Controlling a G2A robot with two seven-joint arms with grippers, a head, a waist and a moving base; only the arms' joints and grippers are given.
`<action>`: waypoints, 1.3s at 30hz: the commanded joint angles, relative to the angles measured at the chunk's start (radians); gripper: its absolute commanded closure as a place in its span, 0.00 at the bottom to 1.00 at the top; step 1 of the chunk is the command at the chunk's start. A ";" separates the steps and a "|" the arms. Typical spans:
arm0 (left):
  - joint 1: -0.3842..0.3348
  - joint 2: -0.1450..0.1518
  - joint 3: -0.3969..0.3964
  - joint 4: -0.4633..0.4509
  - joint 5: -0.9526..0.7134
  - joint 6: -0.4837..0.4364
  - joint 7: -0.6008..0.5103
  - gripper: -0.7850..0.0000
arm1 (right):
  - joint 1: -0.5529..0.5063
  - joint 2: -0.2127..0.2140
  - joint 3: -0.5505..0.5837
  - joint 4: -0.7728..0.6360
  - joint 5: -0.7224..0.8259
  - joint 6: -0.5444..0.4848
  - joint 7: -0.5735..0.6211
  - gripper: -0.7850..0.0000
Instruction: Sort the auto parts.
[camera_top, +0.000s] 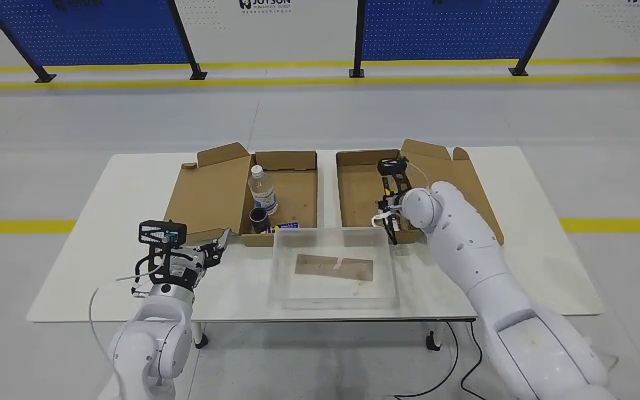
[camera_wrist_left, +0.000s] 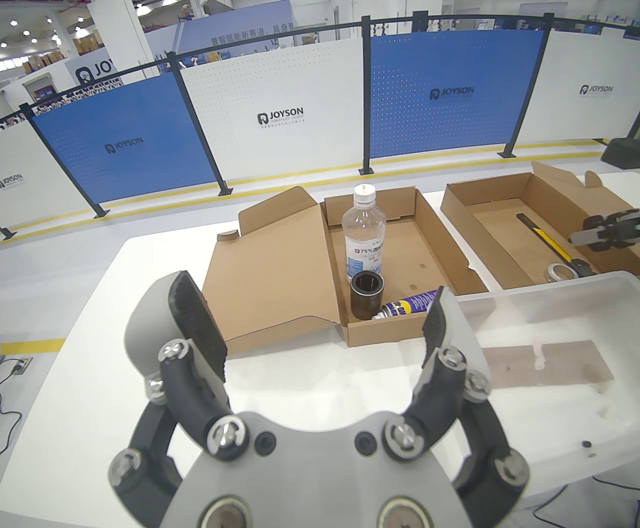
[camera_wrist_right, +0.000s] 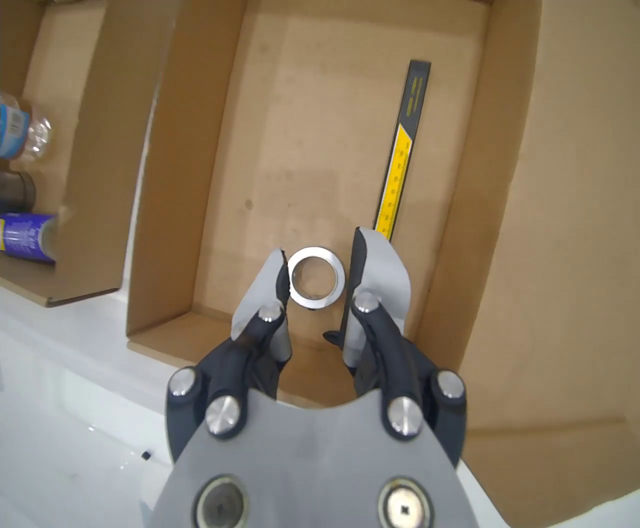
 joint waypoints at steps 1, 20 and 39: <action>0.000 0.000 0.000 0.000 0.000 0.000 0.000 0.00 | -0.024 0.015 0.033 -0.064 0.001 -0.004 -0.021 0.00; 0.000 0.000 0.000 0.000 0.000 0.000 0.000 0.00 | -0.662 0.159 0.424 -1.074 -0.077 -0.132 -0.059 0.00; 0.000 0.000 0.000 0.000 0.000 0.000 0.000 0.00 | -0.958 0.186 0.572 -1.234 -0.009 -0.296 -0.288 0.00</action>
